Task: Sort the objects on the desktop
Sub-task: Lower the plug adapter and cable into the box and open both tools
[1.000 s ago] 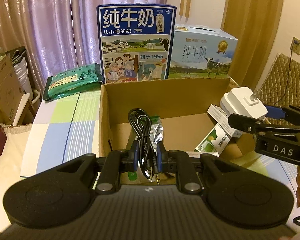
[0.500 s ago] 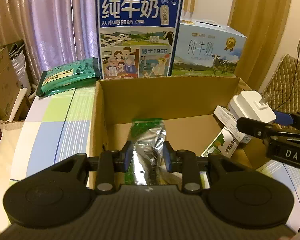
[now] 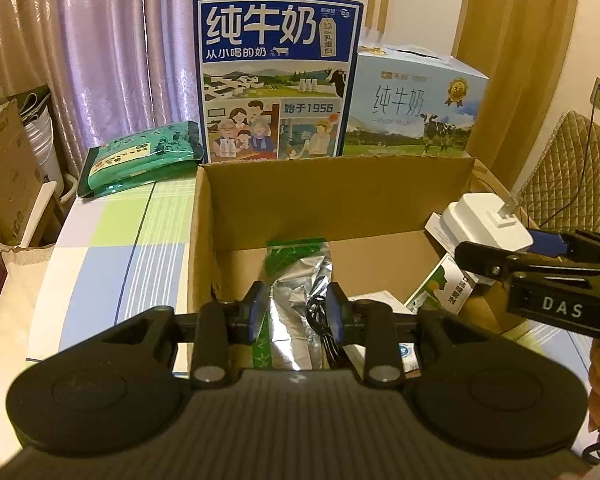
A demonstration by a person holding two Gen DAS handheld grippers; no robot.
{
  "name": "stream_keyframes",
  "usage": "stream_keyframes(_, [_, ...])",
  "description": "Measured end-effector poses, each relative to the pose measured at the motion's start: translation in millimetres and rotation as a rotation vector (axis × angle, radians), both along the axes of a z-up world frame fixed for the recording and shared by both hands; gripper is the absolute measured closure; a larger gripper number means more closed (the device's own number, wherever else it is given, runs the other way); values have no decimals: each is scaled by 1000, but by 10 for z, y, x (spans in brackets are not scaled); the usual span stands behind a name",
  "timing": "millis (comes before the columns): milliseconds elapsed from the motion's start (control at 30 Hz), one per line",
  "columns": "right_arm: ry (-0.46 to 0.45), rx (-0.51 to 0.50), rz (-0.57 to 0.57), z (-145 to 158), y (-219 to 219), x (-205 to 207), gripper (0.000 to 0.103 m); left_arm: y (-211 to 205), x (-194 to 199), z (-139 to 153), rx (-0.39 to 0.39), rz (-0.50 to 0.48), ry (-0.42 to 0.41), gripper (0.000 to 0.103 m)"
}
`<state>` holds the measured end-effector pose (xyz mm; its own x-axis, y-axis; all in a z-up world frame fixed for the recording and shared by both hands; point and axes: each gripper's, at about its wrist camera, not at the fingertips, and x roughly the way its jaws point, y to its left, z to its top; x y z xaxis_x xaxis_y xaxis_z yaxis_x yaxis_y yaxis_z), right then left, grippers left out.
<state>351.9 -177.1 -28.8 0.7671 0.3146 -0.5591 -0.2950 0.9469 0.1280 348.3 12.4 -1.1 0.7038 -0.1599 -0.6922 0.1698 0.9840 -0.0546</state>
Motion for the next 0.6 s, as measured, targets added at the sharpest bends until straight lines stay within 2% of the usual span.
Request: stream_keyframes(600, [11,57,-54,-21,-173,31,35,-47,-33,-27,13,-15,5,74])
